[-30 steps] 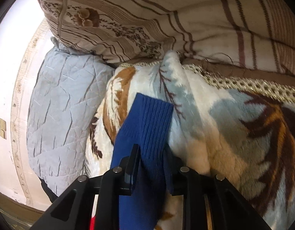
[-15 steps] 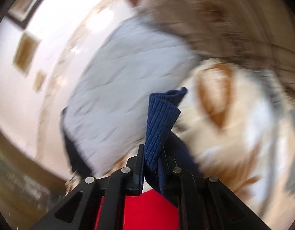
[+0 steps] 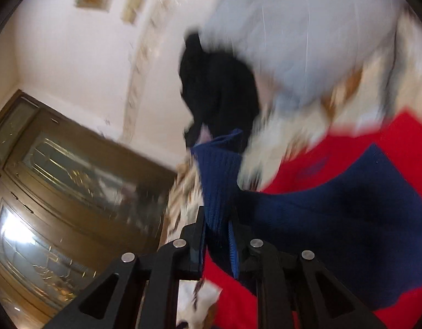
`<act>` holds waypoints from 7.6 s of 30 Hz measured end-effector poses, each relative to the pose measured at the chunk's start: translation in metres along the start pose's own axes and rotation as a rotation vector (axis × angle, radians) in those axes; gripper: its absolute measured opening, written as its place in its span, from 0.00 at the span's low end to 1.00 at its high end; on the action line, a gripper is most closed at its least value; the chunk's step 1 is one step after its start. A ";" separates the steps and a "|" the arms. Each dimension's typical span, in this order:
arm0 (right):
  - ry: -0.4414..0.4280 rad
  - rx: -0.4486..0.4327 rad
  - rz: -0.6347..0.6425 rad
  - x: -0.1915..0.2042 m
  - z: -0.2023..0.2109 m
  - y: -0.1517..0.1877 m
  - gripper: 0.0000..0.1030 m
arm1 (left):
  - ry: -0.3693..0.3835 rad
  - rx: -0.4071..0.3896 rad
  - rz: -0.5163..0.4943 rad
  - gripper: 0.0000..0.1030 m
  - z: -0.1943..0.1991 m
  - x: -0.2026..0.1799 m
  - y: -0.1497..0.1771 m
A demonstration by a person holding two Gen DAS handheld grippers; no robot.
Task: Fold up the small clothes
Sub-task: 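Fold the held sleeve across the sweater body with the right tool, then open the right tool while the left tool grasps the other navy sleeve cuff, then fold the held sleeve across the sweater body with the left tool, then release the sleeve and move both tools to the navy hem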
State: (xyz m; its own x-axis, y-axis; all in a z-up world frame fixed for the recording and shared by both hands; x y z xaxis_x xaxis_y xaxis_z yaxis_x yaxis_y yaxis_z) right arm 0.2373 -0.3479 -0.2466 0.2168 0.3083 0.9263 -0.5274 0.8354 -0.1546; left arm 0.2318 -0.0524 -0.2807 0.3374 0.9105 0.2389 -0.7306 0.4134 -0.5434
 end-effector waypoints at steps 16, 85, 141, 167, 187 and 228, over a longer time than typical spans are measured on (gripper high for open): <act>0.296 -0.074 0.109 -0.044 0.067 0.002 0.73 | 0.000 -0.034 0.025 1.00 -0.013 0.010 -0.026; 0.301 -0.106 0.135 -0.079 0.106 -0.026 0.65 | 0.219 -0.311 0.272 0.10 -0.054 0.089 -0.171; 0.581 -0.096 0.250 -0.065 0.051 -0.025 0.11 | 0.136 0.046 -0.150 0.52 -0.061 -0.058 -0.062; 0.440 -0.066 0.130 -0.096 0.110 -0.024 0.50 | 0.114 0.040 -0.235 0.54 -0.061 -0.081 -0.046; 0.624 0.022 0.278 -0.104 0.085 0.020 0.44 | 0.006 -0.143 -0.306 0.63 0.013 -0.083 -0.018; 0.489 -0.038 0.343 -0.084 0.253 0.247 0.59 | 0.057 -0.115 -0.219 0.70 0.122 -0.060 0.159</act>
State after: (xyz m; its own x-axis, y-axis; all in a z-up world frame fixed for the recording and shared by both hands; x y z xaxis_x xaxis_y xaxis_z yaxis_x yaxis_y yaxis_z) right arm -0.1191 -0.2822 -0.2758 0.3970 0.7291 0.5575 -0.6065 0.6643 -0.4370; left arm 0.0228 -0.0400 -0.2831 0.5155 0.7960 0.3173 -0.5651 0.5942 -0.5724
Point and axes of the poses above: each gripper's, at about its wrist camera, not at the fingertips, and z roughly against the way its jaws point, x to its left, y to its underside, the point moved 5 cm from there along -z, roughly the way its jaws point, and after that the axes turned 14 degrees about -z, right-handed, at the moved point
